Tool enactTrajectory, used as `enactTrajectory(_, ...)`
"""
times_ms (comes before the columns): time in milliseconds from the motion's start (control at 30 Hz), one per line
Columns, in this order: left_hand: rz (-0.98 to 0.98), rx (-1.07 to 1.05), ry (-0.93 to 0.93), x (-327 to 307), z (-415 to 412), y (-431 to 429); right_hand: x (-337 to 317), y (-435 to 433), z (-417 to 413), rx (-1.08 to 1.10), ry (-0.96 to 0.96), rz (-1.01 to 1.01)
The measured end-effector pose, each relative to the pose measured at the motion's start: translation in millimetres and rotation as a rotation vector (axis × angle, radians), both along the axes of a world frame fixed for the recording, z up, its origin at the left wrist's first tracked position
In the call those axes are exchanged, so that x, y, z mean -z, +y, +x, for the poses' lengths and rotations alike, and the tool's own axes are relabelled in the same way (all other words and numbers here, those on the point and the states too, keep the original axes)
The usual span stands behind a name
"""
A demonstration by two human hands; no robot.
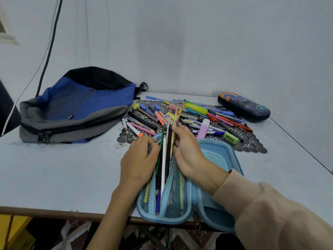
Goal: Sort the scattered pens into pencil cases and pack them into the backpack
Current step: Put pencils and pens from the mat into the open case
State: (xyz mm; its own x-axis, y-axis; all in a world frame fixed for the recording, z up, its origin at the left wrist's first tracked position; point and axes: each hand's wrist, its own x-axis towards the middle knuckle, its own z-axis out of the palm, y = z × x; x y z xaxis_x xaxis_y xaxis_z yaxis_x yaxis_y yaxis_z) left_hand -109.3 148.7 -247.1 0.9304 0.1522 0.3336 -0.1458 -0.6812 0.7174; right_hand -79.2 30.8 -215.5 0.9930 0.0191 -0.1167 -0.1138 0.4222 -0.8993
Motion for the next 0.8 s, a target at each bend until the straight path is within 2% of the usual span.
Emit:
enactTrajectory(267,0.003,0.040,-0.016,4.6,0.8,2.3,-0.6,-2.9,4.0,-0.018,0.050,0.027)
enactTrajectory(400,-0.091,0.063,-0.005,1.7,-3.2,0.9,-2.2,-3.0,3.7,-0.009,0.051,0.007)
enactTrajectory(567,0.005,0.247,0.059,3.4,-1.7,-0.7,-7.6,-8.6,7.1,-0.047,0.022,-0.025)
enactTrajectory(800,-0.024,0.298,0.102,6.7,1.1,0.8,-25.5,-31.2,35.3,-0.156,-0.016,-0.359)
